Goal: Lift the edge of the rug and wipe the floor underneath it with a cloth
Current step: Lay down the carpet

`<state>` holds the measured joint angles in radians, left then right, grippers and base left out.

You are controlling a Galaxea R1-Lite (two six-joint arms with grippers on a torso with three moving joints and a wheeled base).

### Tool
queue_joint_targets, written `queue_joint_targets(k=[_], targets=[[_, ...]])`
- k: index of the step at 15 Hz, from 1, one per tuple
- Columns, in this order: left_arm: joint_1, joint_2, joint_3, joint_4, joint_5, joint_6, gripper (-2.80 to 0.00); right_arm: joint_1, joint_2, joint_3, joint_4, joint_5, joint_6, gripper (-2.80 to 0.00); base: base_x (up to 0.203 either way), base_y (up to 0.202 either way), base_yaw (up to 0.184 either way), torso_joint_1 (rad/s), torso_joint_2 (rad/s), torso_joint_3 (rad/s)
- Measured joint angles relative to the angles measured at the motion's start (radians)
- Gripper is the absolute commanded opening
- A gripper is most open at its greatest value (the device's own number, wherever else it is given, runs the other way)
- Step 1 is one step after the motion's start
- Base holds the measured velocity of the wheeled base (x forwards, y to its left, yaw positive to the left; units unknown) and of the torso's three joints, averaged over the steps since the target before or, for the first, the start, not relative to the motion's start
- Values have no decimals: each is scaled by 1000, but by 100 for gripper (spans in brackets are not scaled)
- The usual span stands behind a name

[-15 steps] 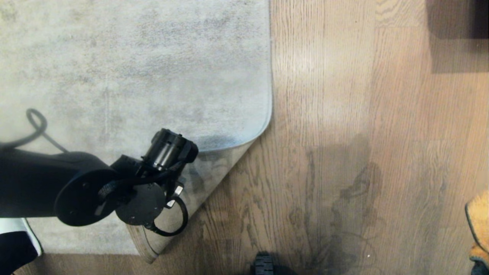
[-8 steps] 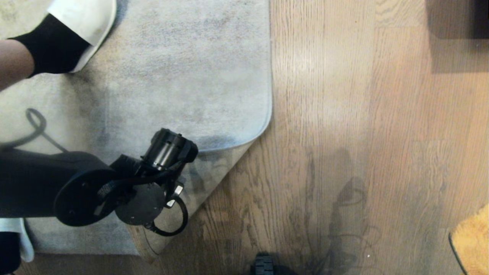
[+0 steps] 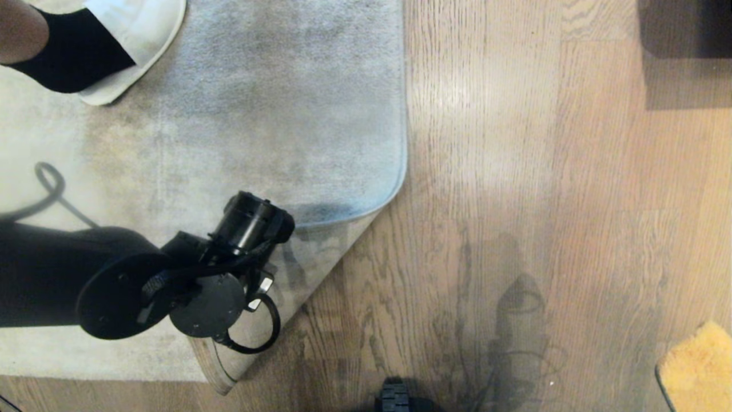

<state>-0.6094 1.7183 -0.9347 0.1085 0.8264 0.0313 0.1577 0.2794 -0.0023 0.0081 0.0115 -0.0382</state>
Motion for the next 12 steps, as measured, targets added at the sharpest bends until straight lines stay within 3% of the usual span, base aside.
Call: queue_joint_targets(k=[10,12], targets=[[0,-3,2,-1,0,-1,-280,-3,0,1,-1,-1,8,-280,0,0,0,0,0,0],[0,-3,2,-1,0,-1,-280,-44,3,1,-1,-1,8,-280,0,0,0,0,0,0]])
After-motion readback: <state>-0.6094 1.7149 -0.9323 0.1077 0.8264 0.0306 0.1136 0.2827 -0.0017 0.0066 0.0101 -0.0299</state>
